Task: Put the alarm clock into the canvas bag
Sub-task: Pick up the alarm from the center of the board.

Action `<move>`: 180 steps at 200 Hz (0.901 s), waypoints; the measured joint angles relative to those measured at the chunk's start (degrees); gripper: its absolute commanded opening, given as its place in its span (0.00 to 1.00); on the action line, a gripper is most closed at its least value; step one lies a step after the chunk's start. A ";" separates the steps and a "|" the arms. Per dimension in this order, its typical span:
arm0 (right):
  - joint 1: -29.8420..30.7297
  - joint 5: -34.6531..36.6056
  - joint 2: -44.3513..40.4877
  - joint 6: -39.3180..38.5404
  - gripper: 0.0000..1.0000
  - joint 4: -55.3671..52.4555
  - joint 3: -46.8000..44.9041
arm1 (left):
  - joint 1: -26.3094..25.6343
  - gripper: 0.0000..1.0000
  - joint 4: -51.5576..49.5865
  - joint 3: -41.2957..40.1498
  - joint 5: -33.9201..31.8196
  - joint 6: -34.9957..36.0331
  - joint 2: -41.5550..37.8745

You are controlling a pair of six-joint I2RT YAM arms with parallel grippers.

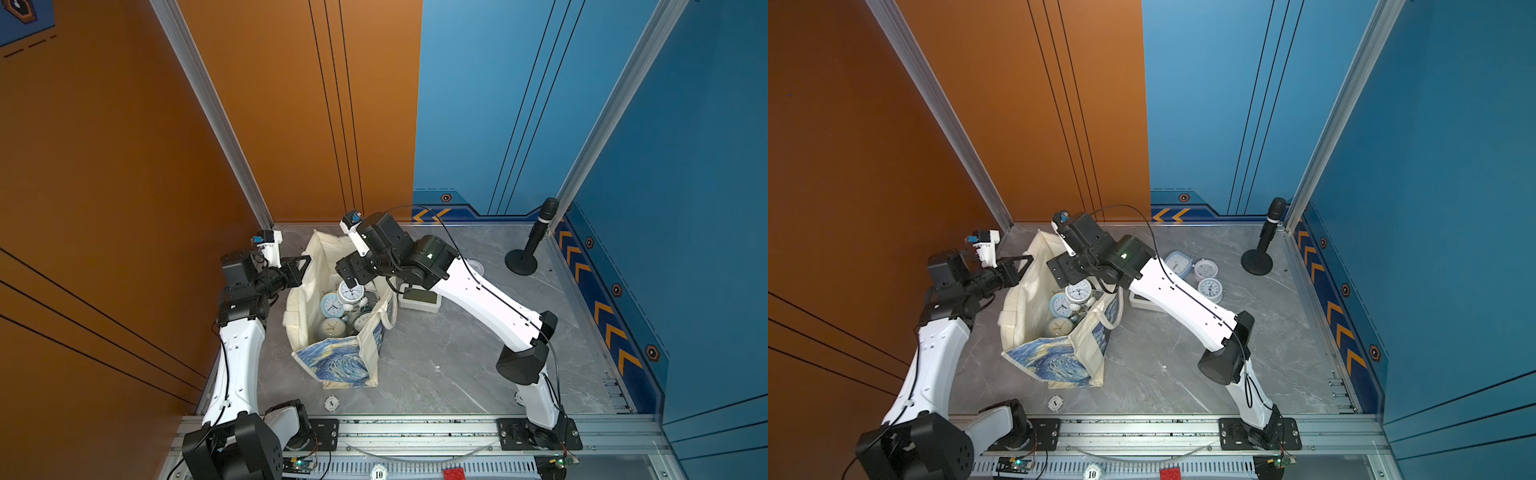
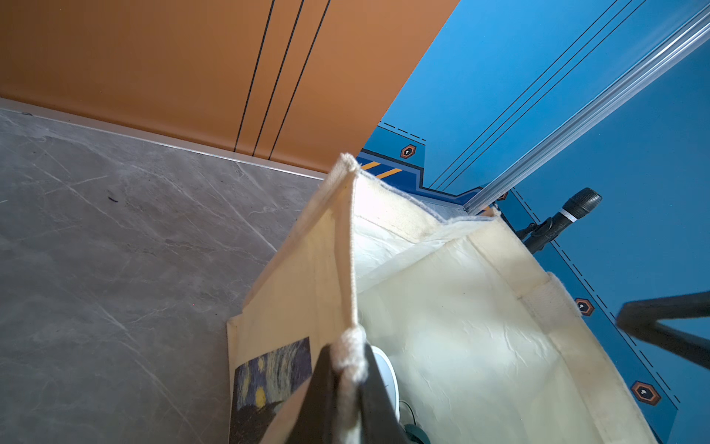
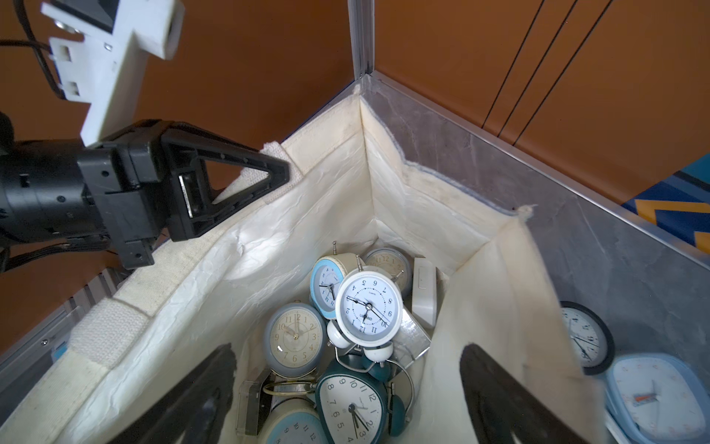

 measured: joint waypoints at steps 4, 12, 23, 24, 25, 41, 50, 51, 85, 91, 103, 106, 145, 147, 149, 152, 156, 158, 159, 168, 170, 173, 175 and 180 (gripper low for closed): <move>-0.15 0.37 -0.81 -0.07 0.93 0.00 -0.61 | 0.02 0.00 0.00 0.00 0.00 0.00 0.00; -0.66 1.29 -2.43 -0.17 0.93 -0.02 -1.90 | 0.04 0.00 0.00 0.00 0.00 0.00 0.00; -1.46 2.38 -4.37 -0.42 0.93 0.02 -3.48 | 0.04 0.00 0.00 0.00 0.00 0.00 0.00; -1.57 2.51 -4.63 -0.42 0.93 0.02 -3.65 | 0.04 0.00 0.00 0.00 0.00 0.00 0.00; -1.62 2.60 -4.76 -0.42 0.93 0.00 -3.74 | 0.04 0.00 0.00 0.00 0.00 0.00 0.00; -2.99 4.28 -7.56 -0.57 0.93 0.02 -6.43 | 0.04 0.00 0.00 0.00 0.00 -0.02 0.00; -3.74 5.11 -8.85 -0.59 0.93 0.07 -7.87 | 0.04 0.00 0.00 0.00 -0.02 -0.02 0.00; -3.80 5.18 -8.94 -0.59 0.93 0.04 -7.98 | 0.04 0.00 0.00 0.00 -0.02 0.00 0.00; -7.28 7.23 -13.09 -0.59 0.93 0.07 -14.64 | 0.46 0.00 -0.02 0.00 -0.46 -0.09 0.00; -8.09 7.23 -13.84 -0.57 0.93 0.17 -16.22 | 0.66 0.00 -0.02 0.00 -0.48 -0.15 0.02; -9.84 7.17 -15.34 -0.59 0.93 0.50 -19.58 | 0.87 0.00 -0.04 0.00 -0.55 -0.17 0.04; -10.27 7.17 -15.67 -0.59 0.93 0.46 -20.35 | 0.92 0.00 -0.04 0.00 -0.55 -0.17 0.04; -17.59 5.03 -18.84 -0.59 0.92 1.95 -30.77 | 1.11 0.00 -0.04 0.00 -0.68 -0.17 0.11; -17.94 4.96 -18.91 -0.61 0.92 2.03 -31.30 | 1.11 0.00 -0.04 0.00 -0.68 -0.17 0.11; -18.21 4.74 -18.97 -0.61 0.92 2.10 -31.69 | 1.11 0.00 -0.04 0.00 -0.68 -0.17 0.11; -18.71 4.39 -19.08 -0.63 0.92 2.27 -32.41 | 1.11 0.00 -0.04 0.00 -0.68 -0.17 0.11; -19.43 3.93 -19.15 -0.76 0.92 2.43 -33.42 | 1.11 0.00 -0.04 0.00 -0.68 -0.17 0.11; -19.78 3.76 -19.19 -0.85 0.92 2.54 -33.92 | 1.11 0.00 -0.07 0.00 -0.70 -0.17 0.11; -19.89 3.74 -19.19 -0.85 0.92 2.54 -34.07 | 1.11 0.00 -0.04 0.00 -0.68 -0.17 0.11; -21.24 2.62 -19.30 -1.11 0.92 3.50 -36.81 | 1.11 0.00 -0.04 0.00 -0.68 -0.17 0.11; -21.44 2.45 -19.32 -1.20 0.92 3.65 -37.22 | 1.11 0.00 -0.04 0.00 -0.68 -0.17 0.11; -21.84 2.14 -19.32 -1.40 0.92 3.74 -38.16 | 1.11 0.00 -0.04 0.00 -0.68 -0.17 0.11; -21.99 1.95 -19.32 -1.49 0.92 3.85 -38.53 | 1.11 0.00 -0.04 0.00 -0.68 -0.17 0.11; -22.40 1.27 -19.30 -1.70 0.92 4.13 -39.91 | 1.11 0.00 -0.04 0.00 -0.68 -0.17 0.11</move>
